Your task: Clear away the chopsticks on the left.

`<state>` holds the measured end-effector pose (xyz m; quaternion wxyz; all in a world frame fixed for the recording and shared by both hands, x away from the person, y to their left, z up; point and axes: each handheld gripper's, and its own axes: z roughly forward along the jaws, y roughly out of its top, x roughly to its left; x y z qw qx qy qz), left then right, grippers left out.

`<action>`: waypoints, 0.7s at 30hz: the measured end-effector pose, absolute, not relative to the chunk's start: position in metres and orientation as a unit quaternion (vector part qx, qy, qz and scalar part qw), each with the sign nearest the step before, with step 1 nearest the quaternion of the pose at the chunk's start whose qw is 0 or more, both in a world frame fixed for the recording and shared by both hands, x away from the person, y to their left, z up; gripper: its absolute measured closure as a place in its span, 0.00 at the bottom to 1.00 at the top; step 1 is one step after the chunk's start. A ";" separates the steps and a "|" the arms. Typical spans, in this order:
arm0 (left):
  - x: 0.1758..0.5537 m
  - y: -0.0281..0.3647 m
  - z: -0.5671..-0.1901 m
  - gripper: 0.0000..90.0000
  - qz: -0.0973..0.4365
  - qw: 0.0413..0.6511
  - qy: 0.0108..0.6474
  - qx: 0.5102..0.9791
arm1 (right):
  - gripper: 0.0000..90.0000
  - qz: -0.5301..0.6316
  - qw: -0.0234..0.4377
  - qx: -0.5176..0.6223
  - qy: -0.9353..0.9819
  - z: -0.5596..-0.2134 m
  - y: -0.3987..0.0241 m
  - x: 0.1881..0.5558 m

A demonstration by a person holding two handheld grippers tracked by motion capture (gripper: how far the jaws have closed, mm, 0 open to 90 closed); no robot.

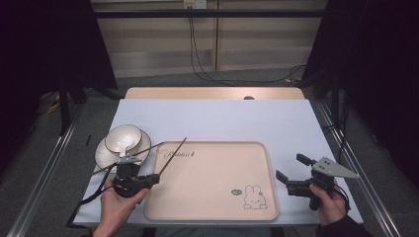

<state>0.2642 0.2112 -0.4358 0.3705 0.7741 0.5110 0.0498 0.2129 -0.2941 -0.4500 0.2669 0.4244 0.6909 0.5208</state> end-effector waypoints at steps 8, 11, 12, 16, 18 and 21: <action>0.263 0.200 -0.450 0.94 0.043 0.335 0.516 0.787 | 0.02 0.522 0.266 0.426 0.689 -0.450 -0.294 0.213; 0.266 0.200 -0.453 0.94 0.056 0.327 0.526 0.783 | 0.02 0.521 0.267 0.425 0.690 -0.450 -0.294 0.213; 0.266 0.199 -0.454 0.94 0.051 0.326 0.528 0.782 | 0.02 0.522 0.267 0.425 0.690 -0.450 -0.294 0.213; 0.267 0.194 -0.459 0.94 0.049 0.316 0.540 0.778 | 0.02 0.521 0.266 0.425 0.690 -0.450 -0.294 0.213; 0.268 0.194 -0.459 0.93 0.047 0.313 0.541 0.779 | 0.02 0.522 0.265 0.424 0.691 -0.450 -0.294 0.213; 0.268 0.194 -0.460 0.93 0.046 0.315 0.544 0.776 | 0.02 0.522 0.266 0.424 0.690 -0.450 -0.294 0.213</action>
